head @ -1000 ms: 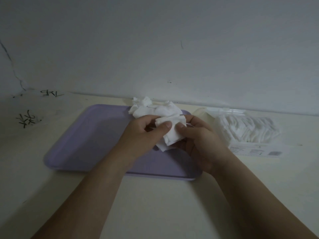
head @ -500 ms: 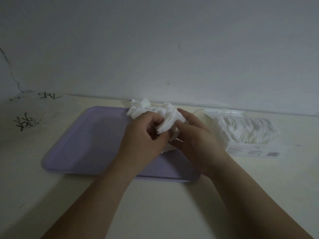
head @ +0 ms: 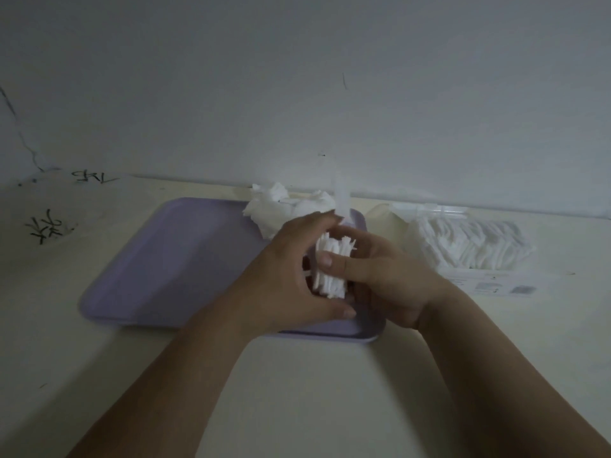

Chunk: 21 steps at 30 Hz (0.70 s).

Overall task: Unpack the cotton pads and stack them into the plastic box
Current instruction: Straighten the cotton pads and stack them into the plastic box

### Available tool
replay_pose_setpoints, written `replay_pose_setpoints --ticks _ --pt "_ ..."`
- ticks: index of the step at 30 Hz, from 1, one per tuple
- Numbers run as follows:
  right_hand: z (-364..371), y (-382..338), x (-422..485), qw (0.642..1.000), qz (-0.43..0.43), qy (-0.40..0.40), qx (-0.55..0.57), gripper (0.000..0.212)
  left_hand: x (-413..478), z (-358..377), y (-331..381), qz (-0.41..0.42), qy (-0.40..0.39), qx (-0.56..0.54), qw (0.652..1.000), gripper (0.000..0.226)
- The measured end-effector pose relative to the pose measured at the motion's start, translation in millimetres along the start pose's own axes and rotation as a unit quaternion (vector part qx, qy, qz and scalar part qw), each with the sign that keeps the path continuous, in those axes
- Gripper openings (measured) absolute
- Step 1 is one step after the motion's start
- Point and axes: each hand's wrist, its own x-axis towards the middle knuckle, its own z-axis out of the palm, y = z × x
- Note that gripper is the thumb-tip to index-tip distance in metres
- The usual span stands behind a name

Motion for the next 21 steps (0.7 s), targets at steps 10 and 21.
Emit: replay_pose_setpoints --ticks 10,21 --pt "13 1 -1 0.999 -0.019 0.029 0.028 0.05 -3 7 11 -0.016 0.04 -0.051 0.998 0.106" --pt "11 2 1 0.998 -0.049 0.035 0.026 0.044 -1 5 4 -0.023 0.053 -0.052 0.997 0.092"
